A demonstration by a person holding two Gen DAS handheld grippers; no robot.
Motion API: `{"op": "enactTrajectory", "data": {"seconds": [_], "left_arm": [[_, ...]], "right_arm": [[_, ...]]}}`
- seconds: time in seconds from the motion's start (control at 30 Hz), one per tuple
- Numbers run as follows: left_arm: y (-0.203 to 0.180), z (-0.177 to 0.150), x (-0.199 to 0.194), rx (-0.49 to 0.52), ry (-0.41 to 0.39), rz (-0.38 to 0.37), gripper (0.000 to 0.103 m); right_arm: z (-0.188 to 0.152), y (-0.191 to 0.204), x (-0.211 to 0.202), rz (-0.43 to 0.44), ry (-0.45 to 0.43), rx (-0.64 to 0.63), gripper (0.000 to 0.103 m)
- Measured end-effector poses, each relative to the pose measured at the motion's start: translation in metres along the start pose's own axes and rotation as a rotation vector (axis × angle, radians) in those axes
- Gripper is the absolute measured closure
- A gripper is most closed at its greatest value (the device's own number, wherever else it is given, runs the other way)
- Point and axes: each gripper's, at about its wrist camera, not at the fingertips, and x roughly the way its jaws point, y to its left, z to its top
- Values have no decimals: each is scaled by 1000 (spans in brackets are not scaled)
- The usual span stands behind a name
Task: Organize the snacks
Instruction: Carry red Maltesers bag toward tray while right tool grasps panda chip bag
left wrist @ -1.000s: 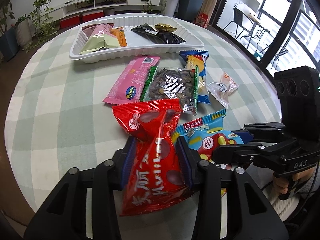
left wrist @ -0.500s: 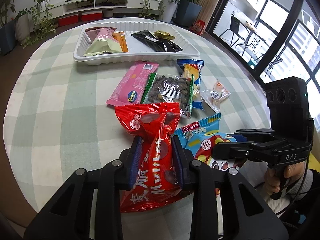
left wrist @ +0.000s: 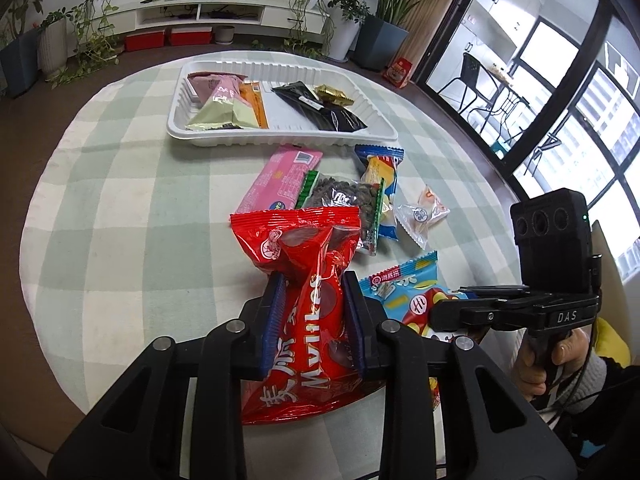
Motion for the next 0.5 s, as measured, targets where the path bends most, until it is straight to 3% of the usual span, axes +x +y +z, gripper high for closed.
{"op": "enactTrajectory", "data": {"seconds": [0.3,0.5], "left_arm": [[9,15,-12,-26,-42,-5,77],[19,37,-15,-56,-77,-19,77]], "right_arm": [[8,-10,-12,144,-41,123,69],[31,-18,-33,202,-120,183,69]]}}
